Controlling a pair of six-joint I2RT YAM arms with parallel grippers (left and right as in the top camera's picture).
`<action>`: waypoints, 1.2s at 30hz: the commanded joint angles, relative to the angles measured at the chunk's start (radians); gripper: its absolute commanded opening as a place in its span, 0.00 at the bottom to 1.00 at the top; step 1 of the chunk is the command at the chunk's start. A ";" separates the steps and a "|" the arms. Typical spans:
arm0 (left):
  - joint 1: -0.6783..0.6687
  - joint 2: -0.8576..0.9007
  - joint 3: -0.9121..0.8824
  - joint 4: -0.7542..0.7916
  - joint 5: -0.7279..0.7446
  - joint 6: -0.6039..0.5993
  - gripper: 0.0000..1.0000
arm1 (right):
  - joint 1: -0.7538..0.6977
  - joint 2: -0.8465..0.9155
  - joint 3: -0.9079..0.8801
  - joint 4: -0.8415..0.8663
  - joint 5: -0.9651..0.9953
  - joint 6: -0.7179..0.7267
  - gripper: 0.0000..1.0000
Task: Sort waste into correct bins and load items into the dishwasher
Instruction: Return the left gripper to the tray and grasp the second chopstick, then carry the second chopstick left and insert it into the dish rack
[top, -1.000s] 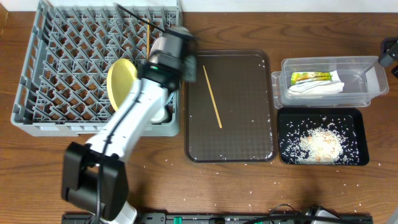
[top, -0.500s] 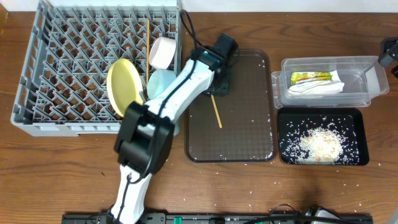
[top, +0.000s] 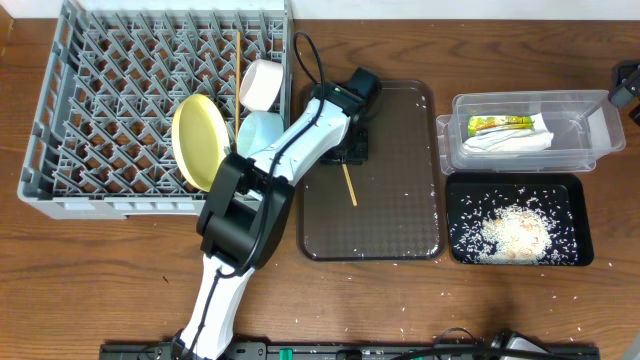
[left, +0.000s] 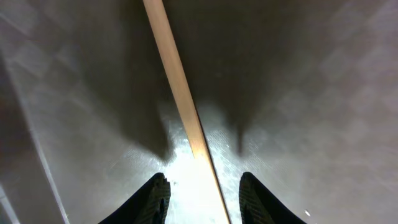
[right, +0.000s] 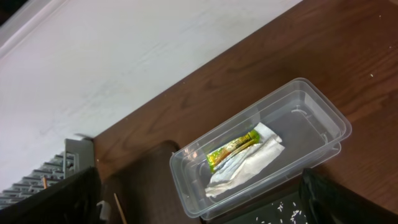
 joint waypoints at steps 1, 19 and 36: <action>-0.002 0.052 0.016 -0.011 0.019 -0.019 0.38 | -0.010 0.002 0.014 -0.001 0.000 0.010 0.99; 0.016 -0.120 0.103 -0.083 0.013 0.118 0.07 | -0.010 0.002 0.014 -0.001 0.000 0.010 0.99; 0.334 -0.347 0.104 0.136 -0.333 0.524 0.08 | -0.010 0.002 0.014 -0.001 0.000 0.010 0.99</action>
